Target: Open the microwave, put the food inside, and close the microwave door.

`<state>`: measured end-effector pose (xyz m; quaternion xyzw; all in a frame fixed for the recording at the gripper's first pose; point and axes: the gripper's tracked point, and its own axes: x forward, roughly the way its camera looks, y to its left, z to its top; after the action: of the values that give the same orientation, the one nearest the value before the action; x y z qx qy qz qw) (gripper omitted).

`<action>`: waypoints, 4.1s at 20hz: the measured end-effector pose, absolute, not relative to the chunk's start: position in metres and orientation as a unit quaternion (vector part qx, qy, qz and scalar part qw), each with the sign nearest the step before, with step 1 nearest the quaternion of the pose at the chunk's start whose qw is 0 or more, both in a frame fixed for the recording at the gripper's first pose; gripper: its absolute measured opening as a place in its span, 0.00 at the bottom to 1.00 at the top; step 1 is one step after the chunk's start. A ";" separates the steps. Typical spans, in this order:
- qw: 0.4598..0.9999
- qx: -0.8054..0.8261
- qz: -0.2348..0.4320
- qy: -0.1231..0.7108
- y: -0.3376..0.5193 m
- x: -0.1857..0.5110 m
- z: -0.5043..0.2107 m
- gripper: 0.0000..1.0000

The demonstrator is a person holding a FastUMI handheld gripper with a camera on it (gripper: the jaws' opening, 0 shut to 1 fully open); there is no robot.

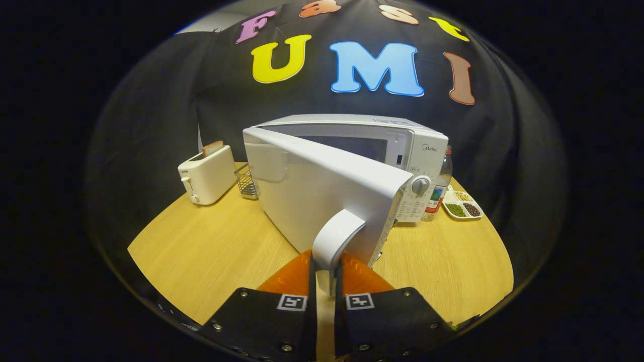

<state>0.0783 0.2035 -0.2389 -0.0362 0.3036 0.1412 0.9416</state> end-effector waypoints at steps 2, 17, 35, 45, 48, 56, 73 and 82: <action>0.944 -0.043 0.141 0.295 0.210 0.068 -0.235 0.18; 0.942 -0.029 0.164 0.290 0.282 0.005 -0.241 0.21; 0.928 -0.007 0.271 0.254 0.400 -0.068 -0.213 0.26; 0.931 0.027 0.322 0.169 0.362 -0.092 -0.127 0.99; 0.942 0.011 0.302 0.145 0.327 -0.084 -0.116 0.99; 0.972 0.004 0.197 0.131 0.202 -0.044 -0.114 0.99; 0.951 0.133 0.101 0.259 0.037 -0.005 -0.207 0.99; 0.886 0.215 0.130 0.389 0.026 -0.021 -0.273 0.99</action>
<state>-0.0209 0.0258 -0.2725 0.2152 0.3886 0.1303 0.8864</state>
